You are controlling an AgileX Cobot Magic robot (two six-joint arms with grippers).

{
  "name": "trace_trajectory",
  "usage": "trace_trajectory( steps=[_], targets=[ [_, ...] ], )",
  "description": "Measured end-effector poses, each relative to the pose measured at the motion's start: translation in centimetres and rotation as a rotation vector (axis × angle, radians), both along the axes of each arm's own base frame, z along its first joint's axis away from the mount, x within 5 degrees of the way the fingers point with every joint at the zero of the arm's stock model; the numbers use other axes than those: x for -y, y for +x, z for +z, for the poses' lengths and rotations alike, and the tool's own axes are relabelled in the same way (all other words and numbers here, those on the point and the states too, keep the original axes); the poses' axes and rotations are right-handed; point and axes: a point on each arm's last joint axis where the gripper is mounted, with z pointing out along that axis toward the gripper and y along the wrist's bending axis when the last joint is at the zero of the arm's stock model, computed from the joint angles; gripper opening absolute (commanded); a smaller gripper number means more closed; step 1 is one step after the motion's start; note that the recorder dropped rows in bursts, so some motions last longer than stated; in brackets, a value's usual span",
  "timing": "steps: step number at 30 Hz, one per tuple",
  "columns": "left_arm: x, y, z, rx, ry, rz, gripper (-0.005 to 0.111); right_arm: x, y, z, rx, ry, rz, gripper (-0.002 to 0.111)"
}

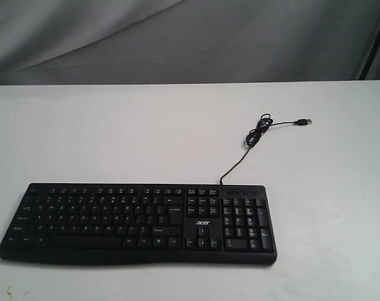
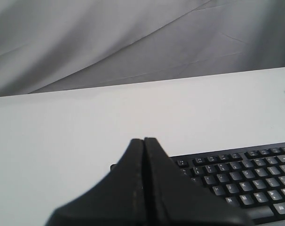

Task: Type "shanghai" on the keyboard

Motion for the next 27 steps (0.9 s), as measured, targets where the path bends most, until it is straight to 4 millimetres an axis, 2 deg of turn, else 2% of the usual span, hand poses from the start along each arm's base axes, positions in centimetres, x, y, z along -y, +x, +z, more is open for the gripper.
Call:
trace_trajectory(
  steps=[13, 27],
  targets=[
    [0.0, 0.0, 0.0, 0.0, 0.0, 0.0, 0.0, 0.4, -0.3, -0.6, 0.01, 0.106, -0.015, 0.0],
    [0.0, 0.0, 0.0, 0.0, 0.0, 0.0, 0.0, -0.2, -0.4, -1.2, -0.042, 0.048, 0.036, 0.0]
  ],
)
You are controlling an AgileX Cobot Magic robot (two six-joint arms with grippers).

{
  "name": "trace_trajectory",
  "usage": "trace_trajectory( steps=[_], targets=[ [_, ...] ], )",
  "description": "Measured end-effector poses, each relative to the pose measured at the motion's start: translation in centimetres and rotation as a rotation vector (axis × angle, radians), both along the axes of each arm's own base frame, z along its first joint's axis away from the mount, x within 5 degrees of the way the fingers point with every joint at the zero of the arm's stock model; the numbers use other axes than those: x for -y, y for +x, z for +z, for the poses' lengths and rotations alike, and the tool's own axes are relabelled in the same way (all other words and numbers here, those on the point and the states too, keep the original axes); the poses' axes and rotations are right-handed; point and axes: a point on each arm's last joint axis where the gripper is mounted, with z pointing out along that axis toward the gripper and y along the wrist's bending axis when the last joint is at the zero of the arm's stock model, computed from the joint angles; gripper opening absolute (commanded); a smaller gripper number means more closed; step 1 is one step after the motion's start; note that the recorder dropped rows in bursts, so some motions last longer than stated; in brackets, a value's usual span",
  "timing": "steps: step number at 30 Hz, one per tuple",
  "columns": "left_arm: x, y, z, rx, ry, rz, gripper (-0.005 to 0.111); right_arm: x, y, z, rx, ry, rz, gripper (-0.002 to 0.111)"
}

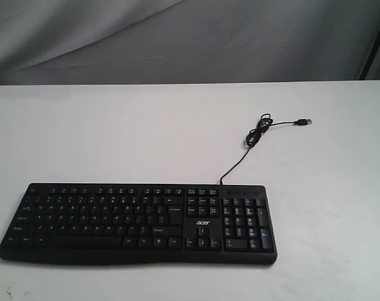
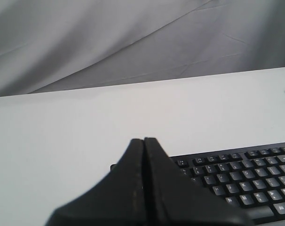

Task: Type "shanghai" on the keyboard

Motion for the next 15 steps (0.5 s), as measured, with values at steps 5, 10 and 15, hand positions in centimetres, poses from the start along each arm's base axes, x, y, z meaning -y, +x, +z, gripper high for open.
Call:
trace_trajectory(
  steps=[5, 10, 15],
  targets=[
    [0.0, 0.0, 0.0, 0.0, 0.0, 0.0, 0.0, 0.01, 0.0, 0.02, -0.014, 0.043, 0.002, 0.0],
    [0.0, 0.0, 0.0, 0.0, 0.0, 0.0, 0.0, 0.22, 0.05, 0.31, -0.013, 0.137, -0.011, 0.0],
    [0.0, 0.0, 0.0, 0.0, 0.0, 0.0, 0.0, 0.1, 0.02, 0.24, -0.057, 0.23, 0.011, 0.0]
  ],
)
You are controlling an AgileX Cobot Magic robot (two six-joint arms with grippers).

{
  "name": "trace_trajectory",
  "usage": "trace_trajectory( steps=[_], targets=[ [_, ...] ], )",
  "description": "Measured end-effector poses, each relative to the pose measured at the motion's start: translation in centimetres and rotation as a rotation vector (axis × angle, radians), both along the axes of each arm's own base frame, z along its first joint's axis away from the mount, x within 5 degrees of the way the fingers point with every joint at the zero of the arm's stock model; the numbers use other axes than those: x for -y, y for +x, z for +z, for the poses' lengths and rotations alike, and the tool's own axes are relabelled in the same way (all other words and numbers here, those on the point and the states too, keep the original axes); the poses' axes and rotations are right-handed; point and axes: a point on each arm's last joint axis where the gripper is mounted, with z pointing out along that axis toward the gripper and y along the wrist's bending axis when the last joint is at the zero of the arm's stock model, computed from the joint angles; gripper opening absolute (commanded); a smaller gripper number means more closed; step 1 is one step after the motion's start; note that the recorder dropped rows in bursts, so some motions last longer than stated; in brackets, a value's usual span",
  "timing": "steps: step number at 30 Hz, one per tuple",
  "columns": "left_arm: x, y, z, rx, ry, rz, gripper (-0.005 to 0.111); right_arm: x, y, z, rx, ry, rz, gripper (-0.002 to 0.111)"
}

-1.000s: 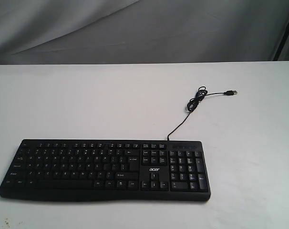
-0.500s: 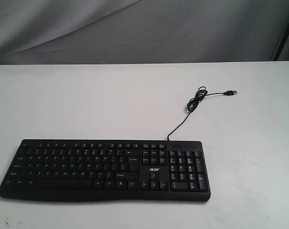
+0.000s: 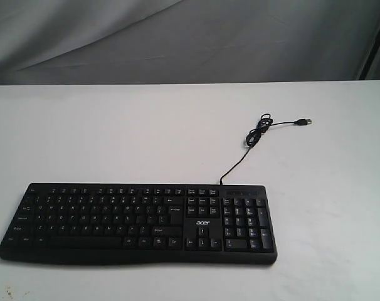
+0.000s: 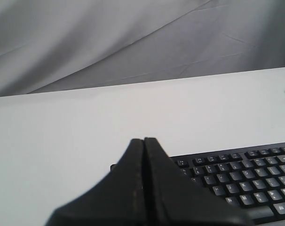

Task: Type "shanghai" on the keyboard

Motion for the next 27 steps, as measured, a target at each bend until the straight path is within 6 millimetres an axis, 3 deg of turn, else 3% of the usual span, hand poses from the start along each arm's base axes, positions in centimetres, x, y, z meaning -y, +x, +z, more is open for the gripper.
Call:
trace_trajectory(
  steps=[9, 27],
  targets=[
    [0.0, 0.0, 0.0, 0.0, 0.0, 0.0, 0.0, -0.1, 0.0, -1.2, -0.124, -0.042, 0.016, 0.0],
    [0.0, 0.0, 0.0, 0.0, 0.0, 0.0, 0.0, -0.2, 0.0, -1.3, -0.133, -0.049, 0.016, 0.0]
  ],
)
